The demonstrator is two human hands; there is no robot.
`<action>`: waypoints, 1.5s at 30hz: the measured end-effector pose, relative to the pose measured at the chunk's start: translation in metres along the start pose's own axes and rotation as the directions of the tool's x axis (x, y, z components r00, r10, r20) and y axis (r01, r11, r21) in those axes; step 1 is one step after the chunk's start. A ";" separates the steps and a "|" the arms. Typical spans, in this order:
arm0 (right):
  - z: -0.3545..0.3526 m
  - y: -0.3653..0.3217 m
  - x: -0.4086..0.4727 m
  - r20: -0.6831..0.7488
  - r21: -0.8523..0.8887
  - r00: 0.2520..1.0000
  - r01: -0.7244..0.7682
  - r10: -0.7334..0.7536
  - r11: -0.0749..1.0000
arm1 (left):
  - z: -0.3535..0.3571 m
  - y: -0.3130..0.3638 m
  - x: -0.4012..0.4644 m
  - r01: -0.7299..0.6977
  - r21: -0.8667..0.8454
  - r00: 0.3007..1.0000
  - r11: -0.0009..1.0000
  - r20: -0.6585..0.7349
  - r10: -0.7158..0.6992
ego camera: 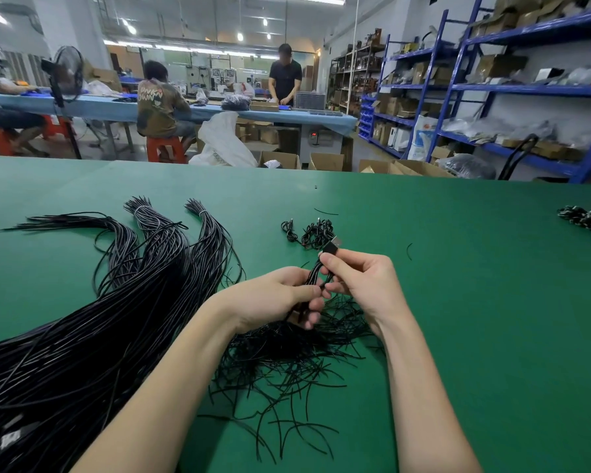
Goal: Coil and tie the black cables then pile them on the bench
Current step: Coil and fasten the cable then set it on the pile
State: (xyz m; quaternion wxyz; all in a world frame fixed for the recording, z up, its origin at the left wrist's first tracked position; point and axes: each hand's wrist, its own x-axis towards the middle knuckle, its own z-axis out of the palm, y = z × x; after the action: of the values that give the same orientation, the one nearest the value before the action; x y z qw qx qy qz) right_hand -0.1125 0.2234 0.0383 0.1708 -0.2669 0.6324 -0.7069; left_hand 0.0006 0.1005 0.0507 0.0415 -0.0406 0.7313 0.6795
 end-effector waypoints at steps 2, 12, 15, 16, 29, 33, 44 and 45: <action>0.001 0.002 0.001 0.003 -0.008 1.000 0.013 -0.013 1.000 | 0.001 -0.002 0.003 0.009 -0.108 1.000 0.994 0.007 -0.008; -0.014 0.027 -0.003 0.105 -0.715 0.985 -0.022 0.139 0.699 | -0.013 -0.019 0.021 -0.143 -0.380 0.950 0.914 -0.310 0.019; 0.001 0.033 -0.009 0.132 -0.863 0.956 -0.019 0.262 0.504 | -0.018 -0.021 0.021 -0.163 -0.339 0.926 0.927 -0.376 0.025; 0.005 0.032 -0.009 0.112 -0.877 0.968 -0.009 0.223 0.480 | -0.018 -0.022 0.021 -0.160 -0.308 0.921 0.938 -0.388 0.030; -0.017 0.026 -0.012 -0.006 -0.659 1.000 -0.023 0.025 0.752 | -0.021 -0.023 0.021 -0.178 -0.249 0.897 0.952 -0.439 0.053; -0.016 0.035 -0.021 -0.082 -0.516 0.997 -0.032 -0.012 0.856 | -0.022 -0.023 0.020 -0.195 -0.328 0.906 0.924 -0.420 0.042; -0.005 0.035 -0.024 -0.337 0.185 0.940 0.007 0.056 0.983 | -0.012 -0.024 0.022 -0.122 -0.180 0.919 0.976 -0.393 0.042; 0.000 0.035 -0.024 -0.325 0.183 0.945 0.026 0.035 0.983 | -0.009 -0.023 0.022 -0.108 -0.134 0.923 0.985 -0.382 0.049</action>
State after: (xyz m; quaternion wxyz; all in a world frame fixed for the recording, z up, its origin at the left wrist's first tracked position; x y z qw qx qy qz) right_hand -0.0970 0.2324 -0.0004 0.0891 -0.1276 0.5843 -0.7965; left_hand -0.0188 0.0901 0.0258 -0.1303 -0.1441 0.6725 0.7142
